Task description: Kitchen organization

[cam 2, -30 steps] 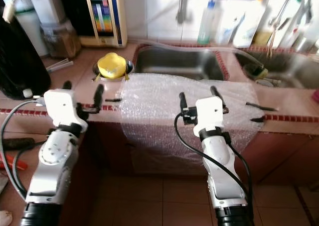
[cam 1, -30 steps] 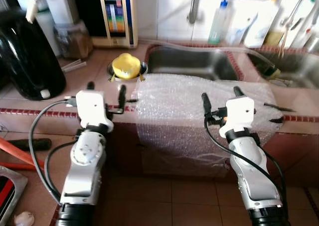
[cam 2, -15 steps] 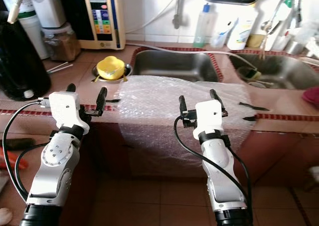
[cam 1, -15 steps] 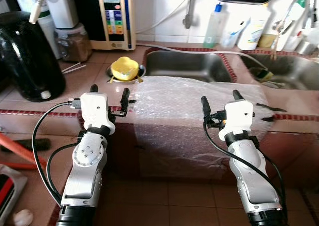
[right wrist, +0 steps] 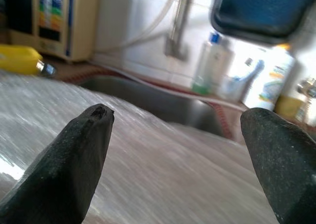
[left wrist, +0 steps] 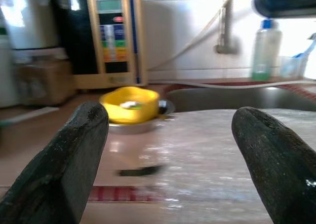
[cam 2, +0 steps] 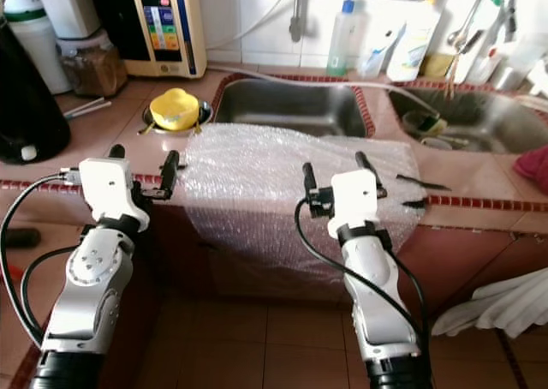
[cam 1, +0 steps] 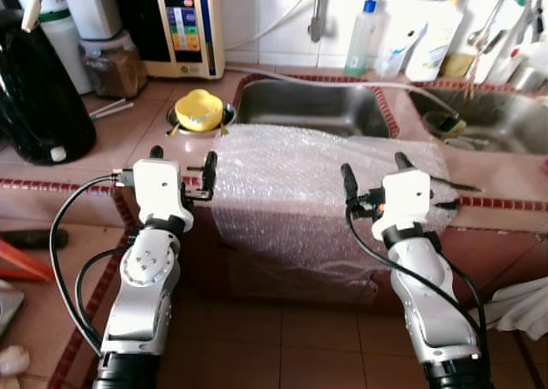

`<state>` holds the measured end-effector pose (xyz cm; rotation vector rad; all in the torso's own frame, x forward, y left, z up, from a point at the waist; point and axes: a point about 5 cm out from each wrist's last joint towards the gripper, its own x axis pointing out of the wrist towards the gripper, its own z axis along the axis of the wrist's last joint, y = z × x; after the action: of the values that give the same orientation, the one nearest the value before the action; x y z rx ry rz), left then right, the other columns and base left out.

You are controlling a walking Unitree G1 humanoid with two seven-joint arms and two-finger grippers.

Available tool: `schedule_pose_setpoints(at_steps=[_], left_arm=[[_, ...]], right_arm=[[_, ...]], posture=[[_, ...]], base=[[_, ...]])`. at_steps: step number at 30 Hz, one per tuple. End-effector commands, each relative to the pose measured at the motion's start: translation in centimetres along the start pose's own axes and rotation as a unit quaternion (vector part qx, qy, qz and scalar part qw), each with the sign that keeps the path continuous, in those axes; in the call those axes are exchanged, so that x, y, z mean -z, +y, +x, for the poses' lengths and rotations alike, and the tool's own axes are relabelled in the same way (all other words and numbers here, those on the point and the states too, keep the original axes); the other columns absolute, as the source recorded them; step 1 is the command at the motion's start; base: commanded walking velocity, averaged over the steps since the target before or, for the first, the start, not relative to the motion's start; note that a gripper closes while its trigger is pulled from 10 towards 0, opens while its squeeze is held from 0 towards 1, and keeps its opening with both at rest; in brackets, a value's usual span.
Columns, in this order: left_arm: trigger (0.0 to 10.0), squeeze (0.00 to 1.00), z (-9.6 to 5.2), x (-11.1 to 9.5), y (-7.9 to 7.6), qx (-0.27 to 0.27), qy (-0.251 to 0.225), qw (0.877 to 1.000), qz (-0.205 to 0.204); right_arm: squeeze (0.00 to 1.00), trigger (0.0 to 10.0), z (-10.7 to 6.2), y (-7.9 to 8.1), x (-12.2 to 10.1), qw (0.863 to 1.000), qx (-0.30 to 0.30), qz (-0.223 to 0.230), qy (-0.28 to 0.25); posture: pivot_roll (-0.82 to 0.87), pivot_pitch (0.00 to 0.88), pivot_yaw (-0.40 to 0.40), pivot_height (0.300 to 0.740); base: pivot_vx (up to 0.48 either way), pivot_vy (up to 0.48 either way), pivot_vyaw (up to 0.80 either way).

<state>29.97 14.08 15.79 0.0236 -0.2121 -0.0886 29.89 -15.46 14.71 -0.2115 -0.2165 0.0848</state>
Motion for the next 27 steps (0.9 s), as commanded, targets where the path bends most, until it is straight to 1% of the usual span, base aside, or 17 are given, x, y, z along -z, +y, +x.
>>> schedule_pose_setpoints(at_steps=[1,2,11,13,14,17,20,25,27], left_arm=[[10.0,0.0,0.08,-0.07,0.22,0.0,0.002,1.0,0.005],[10.0,0.0,0.08,-0.07,0.22,0.0,0.002,1.0,0.005],[10.0,0.0,0.1,-0.22,0.55,-0.007,-0.005,1.0,0.009],[10.0,0.0,0.12,-0.22,0.61,-0.008,-0.004,1.0,0.012],[10.0,0.0,0.16,-0.28,0.59,-0.007,-0.006,1.0,0.007],[10.0,0.0,0.27,-0.41,0.38,0.002,-0.008,1.0,0.011],[10.0,0.0,0.31,-0.38,0.24,0.006,-0.006,1.0,0.013],[10.0,0.0,0.29,-0.25,0.17,0.011,-0.001,1.0,0.015],[10.0,0.0,0.27,-0.13,0.2,0.016,0.004,1.0,0.016]], right_arm=[[0.0,10.0,0.21,-0.07,-0.35,1.0,0.002,0.002,-0.007],[0.0,10.0,0.21,-0.07,-0.35,1.0,0.002,0.002,-0.007],[0.0,10.0,0.21,0.05,-0.31,1.0,0.003,0.004,-0.007],[0.0,10.0,0.24,0.04,-0.46,1.0,0.003,0.012,-0.011],[0.0,10.0,0.28,0.02,-0.55,1.0,0.004,0.014,-0.014],[0.0,10.0,0.37,-0.1,-0.71,1.0,0.009,0.008,-0.017],[0.0,10.0,0.36,-0.16,-0.66,1.0,0.012,0.018,-0.013],[0.0,10.0,0.22,-0.4,-0.33,1.0,0.022,0.021,-0.007],[0.0,10.0,0.02,-0.37,-0.11,0.999,0.028,0.026,-0.003]], posture=[[0.05,0.0,-0.004,0.74],[0.05,0.0,-0.004,0.74],[0.06,0.0,-0.002,0.74],[0.06,0.0,0.0,0.74],[0.06,0.0,0.001,0.74],[0.06,0.0,0.001,0.74],[0.06,0.0,0.002,0.74],[0.06,0.0,0.021,0.74],[0.06,0.0,0.039,0.74]], base=[[0.0,-0.3,0.0],[0.0,-0.3,0.0],[0.0,0.0,0.0],[0.0,0.0,0.0],[0.0,0.0,0.0],[0.0,0.0,0.0],[0.0,0.0,0.0],[0.0,0.0,0.0],[0.0,0.0,-0.67]])
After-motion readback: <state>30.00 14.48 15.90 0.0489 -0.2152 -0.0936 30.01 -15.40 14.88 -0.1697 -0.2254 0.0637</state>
